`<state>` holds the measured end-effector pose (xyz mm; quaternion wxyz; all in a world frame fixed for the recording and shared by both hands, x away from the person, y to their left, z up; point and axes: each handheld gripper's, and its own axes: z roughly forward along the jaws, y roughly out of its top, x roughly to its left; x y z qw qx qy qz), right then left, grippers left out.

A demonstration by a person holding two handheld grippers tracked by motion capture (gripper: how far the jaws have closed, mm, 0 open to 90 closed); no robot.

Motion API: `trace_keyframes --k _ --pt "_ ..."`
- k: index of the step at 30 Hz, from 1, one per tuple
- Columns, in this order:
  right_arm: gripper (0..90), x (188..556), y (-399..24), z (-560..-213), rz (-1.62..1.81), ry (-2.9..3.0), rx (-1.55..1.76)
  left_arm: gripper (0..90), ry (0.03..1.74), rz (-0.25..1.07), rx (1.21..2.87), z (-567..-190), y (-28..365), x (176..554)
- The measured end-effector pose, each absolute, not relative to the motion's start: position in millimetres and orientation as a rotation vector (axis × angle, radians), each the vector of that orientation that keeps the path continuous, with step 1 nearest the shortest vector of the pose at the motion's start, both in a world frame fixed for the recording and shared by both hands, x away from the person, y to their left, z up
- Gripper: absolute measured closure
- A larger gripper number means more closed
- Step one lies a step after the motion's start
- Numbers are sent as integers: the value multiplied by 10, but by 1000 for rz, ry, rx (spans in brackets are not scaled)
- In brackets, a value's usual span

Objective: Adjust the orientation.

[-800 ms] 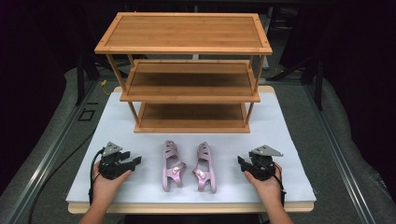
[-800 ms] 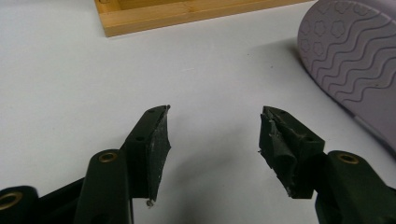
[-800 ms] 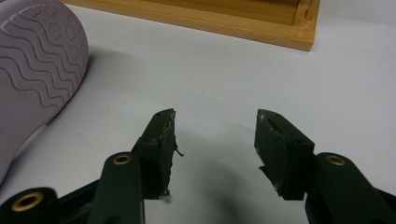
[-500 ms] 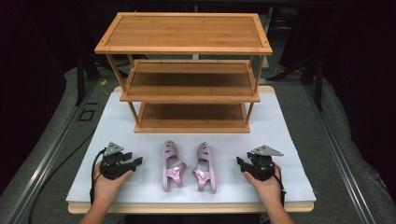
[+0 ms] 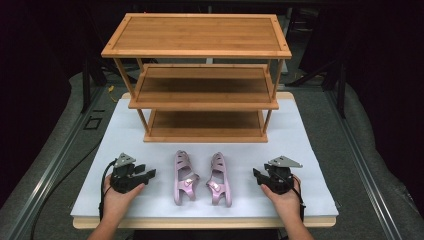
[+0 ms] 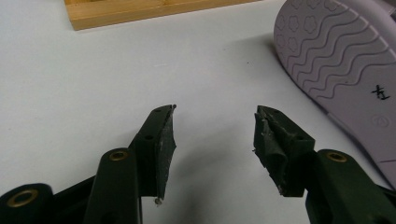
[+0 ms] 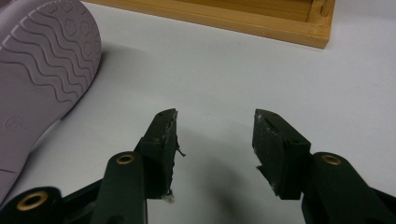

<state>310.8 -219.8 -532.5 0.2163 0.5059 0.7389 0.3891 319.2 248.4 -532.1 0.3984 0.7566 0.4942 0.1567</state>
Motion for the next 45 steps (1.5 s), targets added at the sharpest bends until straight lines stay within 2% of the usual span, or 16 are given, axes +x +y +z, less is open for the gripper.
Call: trace_keyframes --k 9,12,18,22,28,33,38,40,42,45 --pt "497 3095 -2200 -5310 1086 2032 1406 436 1205 406 1896 -5189 2283 3112" --pt "497 3089 -2208 -5308 1094 2029 1415 435 1161 357 1869 -5092 2166 3062" --pt "496 3091 -2219 -5314 1105 2025 1434 501 1080 327 1880 -4984 1941 2987" --pt "496 3090 -2219 -5317 1101 2026 1434 512 1064 323 1918 -5027 1845 2988" --pt "495 3095 -2217 -5322 1102 2028 1439 508 1057 309 1931 -5072 1820 2994" --pt "495 3100 -2212 -5329 1102 2033 1437 548 1050 329 1955 -5090 1814 2991" --pt "494 3097 -2220 -5330 1104 2032 1441 566 1110 339 1954 -5119 1968 2969" --pt "493 3096 -2224 -5332 1104 2034 1442 593 1147 337 1959 -5151 2037 2965" --pt "492 3097 -2225 -5333 1109 2034 1445 660 1171 325 1967 -5188 2106 2958" --pt "490 3097 -2227 -5333 1112 2035 1447 662 1202 293 1972 -5242 2194 2975"
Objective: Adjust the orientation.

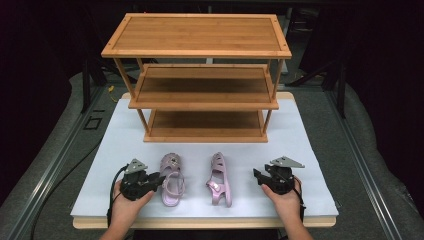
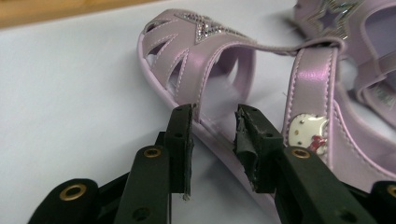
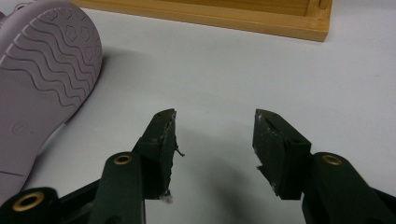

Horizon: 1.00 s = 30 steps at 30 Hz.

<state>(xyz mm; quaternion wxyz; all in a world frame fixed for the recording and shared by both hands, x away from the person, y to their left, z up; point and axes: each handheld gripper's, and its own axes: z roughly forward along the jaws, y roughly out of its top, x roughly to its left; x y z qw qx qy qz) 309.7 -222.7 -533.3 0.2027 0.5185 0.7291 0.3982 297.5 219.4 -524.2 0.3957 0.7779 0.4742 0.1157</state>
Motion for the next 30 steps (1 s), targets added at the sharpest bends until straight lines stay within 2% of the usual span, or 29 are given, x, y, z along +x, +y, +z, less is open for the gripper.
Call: trace_keyframes --k 4,8,16,26,30 --pt "489 3089 -2230 -5327 1117 2029 1450 641 1249 305 1994 -5258 2273 2983" --pt "489 3084 -2245 -5323 1117 2021 1453 585 1293 300 1925 -5189 2415 2940" --pt "488 3090 -2235 -5336 1116 2026 1465 478 1252 256 1816 -5049 2437 2791" --pt "488 3087 -2229 -5345 1120 2023 1472 461 1195 251 1863 -5045 2255 2778" --pt "488 3085 -2231 -5343 1123 2024 1471 498 1192 260 1929 -5097 2183 2784"
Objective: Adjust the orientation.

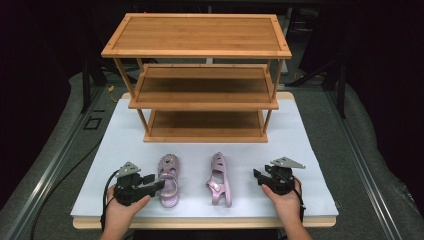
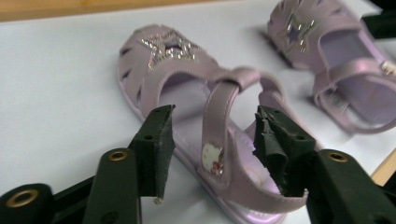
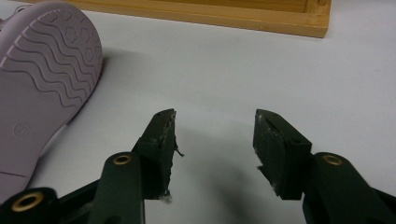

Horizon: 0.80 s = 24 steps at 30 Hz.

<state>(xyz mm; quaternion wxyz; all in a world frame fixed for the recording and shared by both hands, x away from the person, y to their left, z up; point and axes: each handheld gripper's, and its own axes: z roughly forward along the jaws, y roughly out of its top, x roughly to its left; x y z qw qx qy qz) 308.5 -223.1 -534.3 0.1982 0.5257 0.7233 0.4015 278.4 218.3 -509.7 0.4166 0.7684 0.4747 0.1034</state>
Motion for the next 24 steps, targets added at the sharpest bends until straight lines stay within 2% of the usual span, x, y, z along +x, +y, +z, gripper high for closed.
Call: trace_keyframes --k 12,16,20,24 --pt "488 3087 -2225 -5343 1124 2031 1461 663 1234 290 1993 -5130 2148 2806" --pt "488 3085 -2222 -5341 1126 2031 1461 744 1210 287 2022 -5112 2153 2846" --pt "488 3087 -2227 -5341 1129 2029 1463 776 1198 370 2070 -5065 2191 2907" --pt "489 3086 -2226 -5343 1126 2030 1460 787 1199 369 2119 -5033 2277 2999"
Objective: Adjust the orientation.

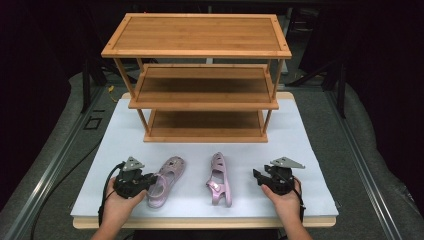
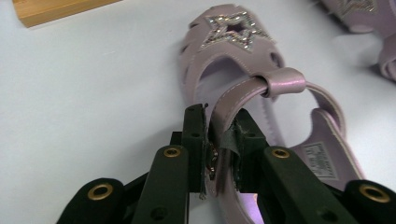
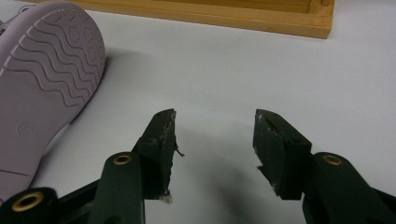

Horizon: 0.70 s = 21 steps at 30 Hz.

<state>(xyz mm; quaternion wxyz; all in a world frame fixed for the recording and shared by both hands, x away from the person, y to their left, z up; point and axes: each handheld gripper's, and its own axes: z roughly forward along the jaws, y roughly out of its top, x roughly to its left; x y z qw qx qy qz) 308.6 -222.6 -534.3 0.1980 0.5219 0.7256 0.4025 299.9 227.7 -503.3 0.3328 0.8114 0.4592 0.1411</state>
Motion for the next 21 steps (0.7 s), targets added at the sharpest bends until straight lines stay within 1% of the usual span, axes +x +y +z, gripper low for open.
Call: trace_keyframes --k 2,4,8,13,17,21 --pt "489 3084 -2223 -5344 1127 2033 1464 785 1195 377 2157 -5009 2296 3045" --pt "489 3084 -2221 -5346 1125 2034 1467 778 1186 354 2199 -4983 2305 3098" --pt "488 3084 -2222 -5346 1127 2034 1468 730 1154 297 2336 -4892 2277 3204" --pt "489 3086 -2228 -5345 1131 2028 1471 744 1095 312 2510 -4784 2134 3270" --pt "489 3083 -2227 -5343 1133 2033 1464 782 1078 308 2593 -4748 2057 3316" --pt "488 3080 -2229 -5345 1134 2026 1469 753 1107 268 2605 -4713 2046 3353"
